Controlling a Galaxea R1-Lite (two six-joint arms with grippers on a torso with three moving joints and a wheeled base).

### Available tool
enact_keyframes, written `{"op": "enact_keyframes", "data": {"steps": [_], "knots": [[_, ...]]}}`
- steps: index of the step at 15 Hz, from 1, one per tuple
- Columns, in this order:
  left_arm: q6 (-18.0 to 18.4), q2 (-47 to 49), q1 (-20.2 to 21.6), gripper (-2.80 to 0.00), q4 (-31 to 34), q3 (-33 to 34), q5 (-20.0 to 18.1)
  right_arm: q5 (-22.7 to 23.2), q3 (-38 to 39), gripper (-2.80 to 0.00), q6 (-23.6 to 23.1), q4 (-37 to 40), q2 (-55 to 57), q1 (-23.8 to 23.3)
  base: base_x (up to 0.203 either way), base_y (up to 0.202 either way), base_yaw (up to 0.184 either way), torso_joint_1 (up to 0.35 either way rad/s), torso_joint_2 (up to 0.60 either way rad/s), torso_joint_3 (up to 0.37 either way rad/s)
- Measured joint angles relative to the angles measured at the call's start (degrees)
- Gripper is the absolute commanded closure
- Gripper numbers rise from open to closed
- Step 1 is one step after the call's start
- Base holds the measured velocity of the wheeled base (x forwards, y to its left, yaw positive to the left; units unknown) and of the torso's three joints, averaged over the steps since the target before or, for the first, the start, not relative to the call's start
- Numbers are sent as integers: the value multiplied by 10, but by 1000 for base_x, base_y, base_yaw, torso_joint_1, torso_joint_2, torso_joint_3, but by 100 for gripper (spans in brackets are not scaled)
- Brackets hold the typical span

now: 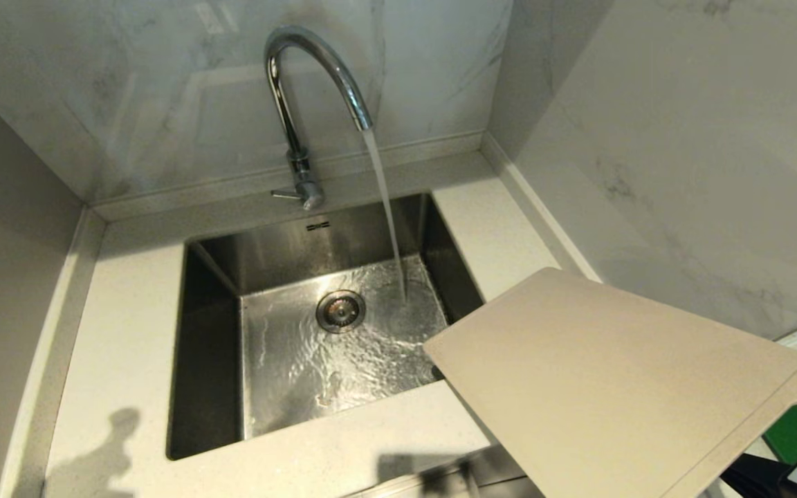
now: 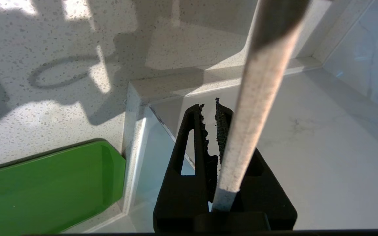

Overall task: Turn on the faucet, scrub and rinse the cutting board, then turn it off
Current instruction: Pick up the cutting board, then scrub the cutting board underwater

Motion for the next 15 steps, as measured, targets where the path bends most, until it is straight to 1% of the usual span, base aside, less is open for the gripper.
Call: {"op": "enact_keyframes", "data": {"steps": [2, 4, 7, 9, 10, 11, 12, 15], "knots": [[1, 65, 0, 0, -22, -40, -9, 0, 0, 0, 0, 7, -1, 0, 0, 0, 0, 0, 0, 0], [2, 129, 0, 0, -41, -78, -21, -1, -3, 0, 0, 30, -5, -1, 0, 0, 0, 0, 0, 0], [2, 221, 0, 0, -83, -129, -38, -3, -5, 0, 1, 31, -11, -1, 0, 0, 0, 0, 0, 0], [3, 276, -1, 0, -102, -167, -55, -4, -5, 0, 1, 39, -14, -1, 0, 0, 0, 0, 0, 0], [7, 299, -1, 0, -106, -183, -71, -4, -5, 0, 1, 52, -15, -1, 0, 0, 0, 0, 0, 0], [9, 319, -3, 0, -110, -193, -85, -5, -5, 0, 1, 60, -16, -1, 0, 0, 0, 0, 0, 0], [9, 336, -10, 0, -117, -200, -90, -5, -5, 0, 1, 62, -17, -1, 0, 0, 0, 0, 0, 0], [6, 375, -17, 0, -151, -203, -93, -10, -10, 0, 0, 69, -22, -2, 0, 0, 0, 0, 0, 0]]}}
